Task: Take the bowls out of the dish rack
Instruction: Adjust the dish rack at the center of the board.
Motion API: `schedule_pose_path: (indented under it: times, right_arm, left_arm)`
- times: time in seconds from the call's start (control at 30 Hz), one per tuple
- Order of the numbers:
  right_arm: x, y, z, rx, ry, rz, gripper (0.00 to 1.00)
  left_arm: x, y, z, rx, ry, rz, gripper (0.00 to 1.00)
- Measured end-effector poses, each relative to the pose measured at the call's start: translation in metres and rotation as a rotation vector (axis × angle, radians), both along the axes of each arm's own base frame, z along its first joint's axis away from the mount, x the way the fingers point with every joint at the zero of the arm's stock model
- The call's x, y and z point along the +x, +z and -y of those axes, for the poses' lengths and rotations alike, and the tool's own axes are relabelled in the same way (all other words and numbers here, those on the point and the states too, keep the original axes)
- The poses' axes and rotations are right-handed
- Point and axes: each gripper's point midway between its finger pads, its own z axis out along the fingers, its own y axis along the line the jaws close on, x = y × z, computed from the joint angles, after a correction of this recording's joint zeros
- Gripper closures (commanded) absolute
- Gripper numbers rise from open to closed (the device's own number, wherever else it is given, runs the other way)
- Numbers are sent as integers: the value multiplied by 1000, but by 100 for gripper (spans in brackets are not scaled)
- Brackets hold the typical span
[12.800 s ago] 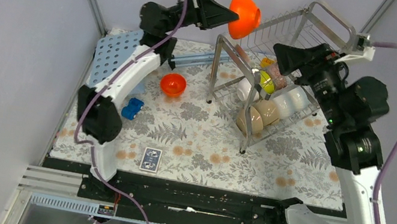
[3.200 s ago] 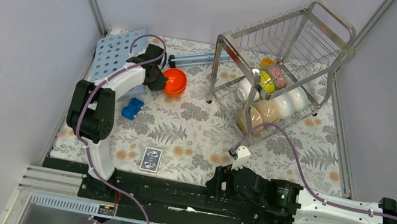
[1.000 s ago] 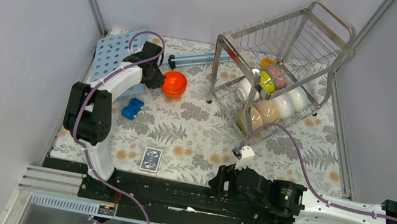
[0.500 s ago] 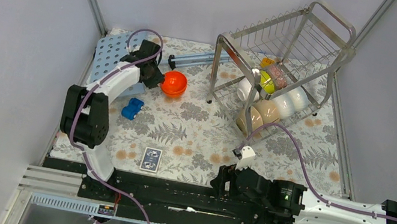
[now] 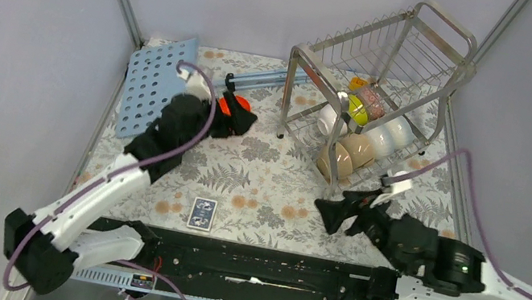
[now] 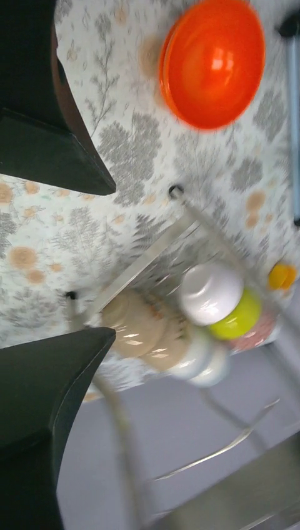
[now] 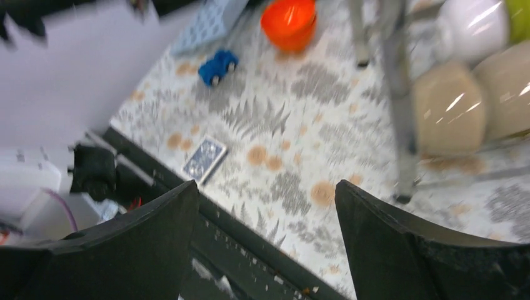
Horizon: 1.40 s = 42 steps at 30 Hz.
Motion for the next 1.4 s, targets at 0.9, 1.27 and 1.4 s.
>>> schedule_pose_path:
  times: [0.9,1.27,1.4]
  right_arm:
    - [43,-1,94,-44,-444,131,15]
    - [39,-28,100,6,-472,60,16]
    - [39,-31,100,13,-475,46,16]
  left_arm:
    - [-75,-31,211,55,-384,584,12]
    - [-56,-29,252,39,-379,606,37]
    - [-49,-41,254,69,-360,593,52]
